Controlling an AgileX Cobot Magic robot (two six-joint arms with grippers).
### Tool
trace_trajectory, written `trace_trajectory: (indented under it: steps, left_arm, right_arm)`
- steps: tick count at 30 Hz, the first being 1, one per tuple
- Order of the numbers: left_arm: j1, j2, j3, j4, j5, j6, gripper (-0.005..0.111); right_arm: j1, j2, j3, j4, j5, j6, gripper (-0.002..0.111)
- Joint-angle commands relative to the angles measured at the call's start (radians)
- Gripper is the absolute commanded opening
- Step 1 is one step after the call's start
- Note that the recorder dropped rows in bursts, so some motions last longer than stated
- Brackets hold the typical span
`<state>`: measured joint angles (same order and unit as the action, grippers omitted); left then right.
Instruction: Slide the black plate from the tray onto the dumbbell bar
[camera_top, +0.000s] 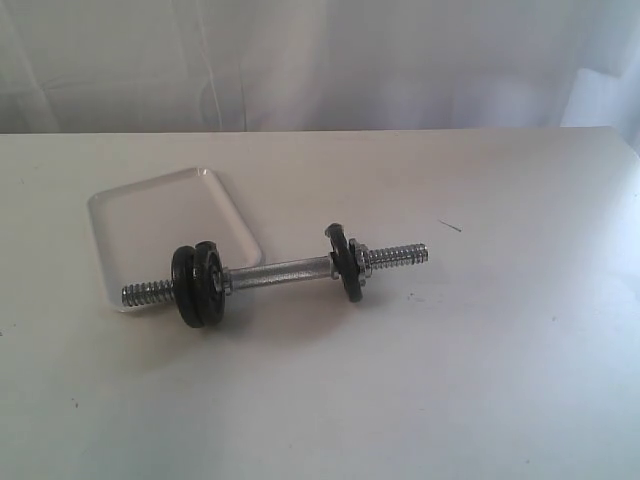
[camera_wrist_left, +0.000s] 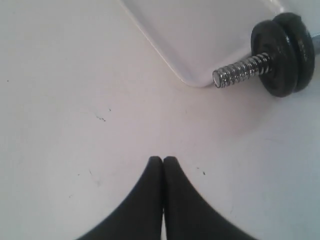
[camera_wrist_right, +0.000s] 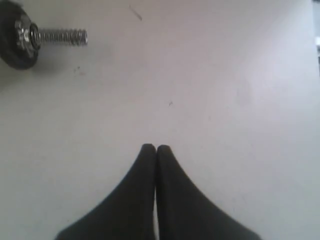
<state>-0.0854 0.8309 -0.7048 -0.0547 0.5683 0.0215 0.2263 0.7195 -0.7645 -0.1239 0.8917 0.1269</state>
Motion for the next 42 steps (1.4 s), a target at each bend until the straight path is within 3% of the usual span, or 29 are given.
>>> trace_trajectory:
  steps: [1,14,18,28,31,34,42]
  left_arm:
    - [0.003,-0.157,0.079,-0.01,-0.083,-0.034,0.0]
    - [0.003,-0.674,0.249,0.042,-0.277,-0.048,0.0]
    - [0.003,-0.822,0.277,0.066,-0.308,-0.048,0.0]
    - [0.003,-0.831,0.259,0.055,-0.305,-0.062,0.0]
    - [0.003,-0.831,0.274,0.028,-0.295,-0.161,0.0]
    - [0.003,-0.831,0.33,0.026,-0.354,-0.231,0.0]
    - [0.003,-0.831,0.571,0.026,-0.594,-0.231,0.0]
  right_arm:
    - [-0.009,-0.191,0.08,-0.028,-0.116,0.028,0.0]
    - [-0.009,-0.72,0.302,-0.029,-0.372,0.035,0.0]
    - [-0.009,-0.72,0.309,-0.006,-0.379,0.03,0.0]
    - [-0.009,-0.72,0.311,-0.005,-0.389,0.034,0.0]
    - [-0.009,-0.72,0.311,0.0,-0.394,0.038,0.0]
    - [-0.009,-0.72,0.332,0.042,-0.437,0.07,0.0]
    - [-0.009,-0.72,0.54,0.044,-0.715,0.068,0.0]
